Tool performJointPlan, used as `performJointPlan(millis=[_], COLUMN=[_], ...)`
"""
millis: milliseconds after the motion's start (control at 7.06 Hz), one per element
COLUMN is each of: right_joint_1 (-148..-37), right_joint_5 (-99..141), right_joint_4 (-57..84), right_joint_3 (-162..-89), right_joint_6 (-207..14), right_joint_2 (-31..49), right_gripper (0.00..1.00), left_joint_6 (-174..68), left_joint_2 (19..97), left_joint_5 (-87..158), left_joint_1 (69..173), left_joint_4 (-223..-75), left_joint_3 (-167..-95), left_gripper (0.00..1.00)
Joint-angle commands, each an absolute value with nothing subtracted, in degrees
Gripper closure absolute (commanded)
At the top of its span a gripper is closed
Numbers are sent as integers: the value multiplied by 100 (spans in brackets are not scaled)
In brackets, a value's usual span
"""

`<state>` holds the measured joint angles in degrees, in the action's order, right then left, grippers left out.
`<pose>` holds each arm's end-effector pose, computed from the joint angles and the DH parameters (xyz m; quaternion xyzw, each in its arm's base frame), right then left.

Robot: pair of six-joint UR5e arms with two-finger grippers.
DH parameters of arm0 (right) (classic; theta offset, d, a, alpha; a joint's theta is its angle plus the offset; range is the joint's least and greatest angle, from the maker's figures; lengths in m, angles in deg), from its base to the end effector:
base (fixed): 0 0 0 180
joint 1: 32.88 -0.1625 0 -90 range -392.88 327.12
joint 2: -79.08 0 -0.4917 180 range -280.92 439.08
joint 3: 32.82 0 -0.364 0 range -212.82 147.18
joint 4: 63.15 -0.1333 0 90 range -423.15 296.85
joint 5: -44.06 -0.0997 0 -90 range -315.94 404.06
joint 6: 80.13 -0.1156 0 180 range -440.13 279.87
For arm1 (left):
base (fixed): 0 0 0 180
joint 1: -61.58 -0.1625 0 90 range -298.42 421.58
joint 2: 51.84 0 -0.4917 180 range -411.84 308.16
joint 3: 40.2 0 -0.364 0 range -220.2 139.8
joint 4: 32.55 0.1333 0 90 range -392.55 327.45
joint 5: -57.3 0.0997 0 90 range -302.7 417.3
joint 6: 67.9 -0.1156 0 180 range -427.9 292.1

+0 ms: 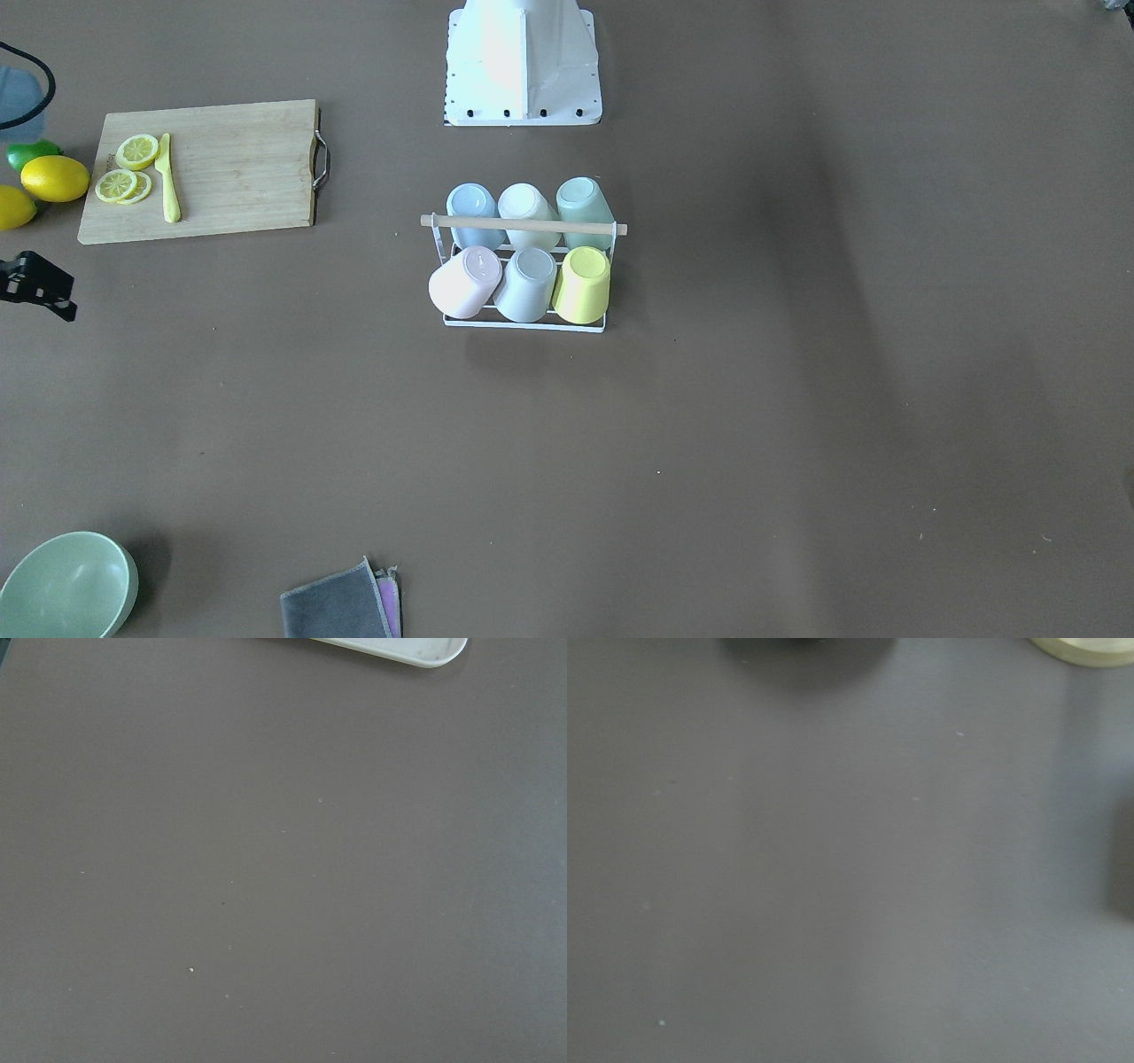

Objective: Place cup on cup holder

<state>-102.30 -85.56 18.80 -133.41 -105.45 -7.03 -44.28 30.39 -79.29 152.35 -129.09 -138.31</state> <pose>-0.1242 -0.5003 0.6061 0.0396 -0.3777 -0.0280 0.9246 -0.0548 -0.4053 0.7145 -0.0242 0.3978 -0.1705 0.9011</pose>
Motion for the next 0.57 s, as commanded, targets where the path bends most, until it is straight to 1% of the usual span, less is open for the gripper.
performJointPlan(millis=[0,142,283,425], right_joint_1=[-10924,-11091,-11537,-11732], right_joint_5=[-8603,-8192,-8267,-8407], right_joint_4=[2394,2369,2421,2474], right_joint_3=[-13258,-13084,-13039,-13038], right_joint_6=[-10210,-10237,-10193,-10193], right_joint_2=[-1256,-1407,-1470,-1601], right_gripper=[0,0,0,0], left_joint_6=[-4364,-4478,-5227,-5678], left_joint_2=[3025,3016,2912,2685], left_joint_5=[-7928,-7806,-7657,-7638], left_joint_1=[15088,15009,15000,15069], left_joint_4=[-12730,-12747,-12730,-12747], left_joint_3=[-14022,-14066,-14092,-14101], left_gripper=[2,2,2,2])
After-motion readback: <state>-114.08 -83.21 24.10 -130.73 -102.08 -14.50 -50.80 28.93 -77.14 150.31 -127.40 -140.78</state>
